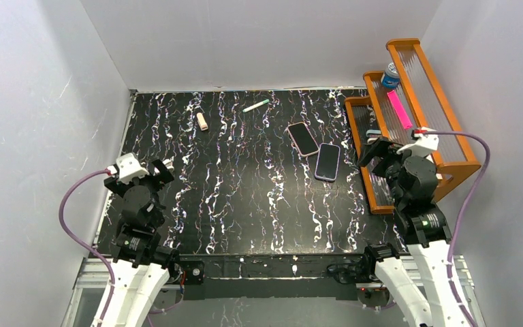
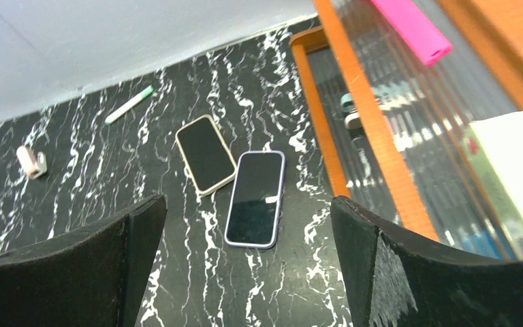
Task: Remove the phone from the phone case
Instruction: Pick up the phone at the center of the board.
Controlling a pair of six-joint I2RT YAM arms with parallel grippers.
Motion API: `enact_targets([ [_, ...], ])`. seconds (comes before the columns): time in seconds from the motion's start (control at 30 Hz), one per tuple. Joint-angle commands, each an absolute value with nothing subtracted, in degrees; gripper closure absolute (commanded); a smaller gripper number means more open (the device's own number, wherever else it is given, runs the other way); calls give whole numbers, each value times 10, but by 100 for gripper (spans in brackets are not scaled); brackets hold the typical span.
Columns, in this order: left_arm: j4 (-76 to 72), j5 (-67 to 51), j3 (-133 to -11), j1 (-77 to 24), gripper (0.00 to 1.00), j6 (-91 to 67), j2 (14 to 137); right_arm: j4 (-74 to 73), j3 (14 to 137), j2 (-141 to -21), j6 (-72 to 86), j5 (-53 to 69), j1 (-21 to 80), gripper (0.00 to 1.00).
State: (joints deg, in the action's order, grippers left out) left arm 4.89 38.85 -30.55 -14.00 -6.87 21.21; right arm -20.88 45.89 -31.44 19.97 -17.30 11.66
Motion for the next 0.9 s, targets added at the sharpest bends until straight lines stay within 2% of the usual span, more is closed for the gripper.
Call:
enact_targets([
  [0.0,26,342,-286,-138,2,-66,187,-223,497,-388,209,-87,118,1],
  [0.23,90,291,-321,-138,2,-126,273,-273,550,-530,237,-57,118,1],
  [0.5,72,224,-288,-139,2,-124,267,-256,570,-653,219,-4,119,1],
  [0.87,56,238,-275,-159,2,-122,273,-234,609,-862,266,-104,143,1],
])
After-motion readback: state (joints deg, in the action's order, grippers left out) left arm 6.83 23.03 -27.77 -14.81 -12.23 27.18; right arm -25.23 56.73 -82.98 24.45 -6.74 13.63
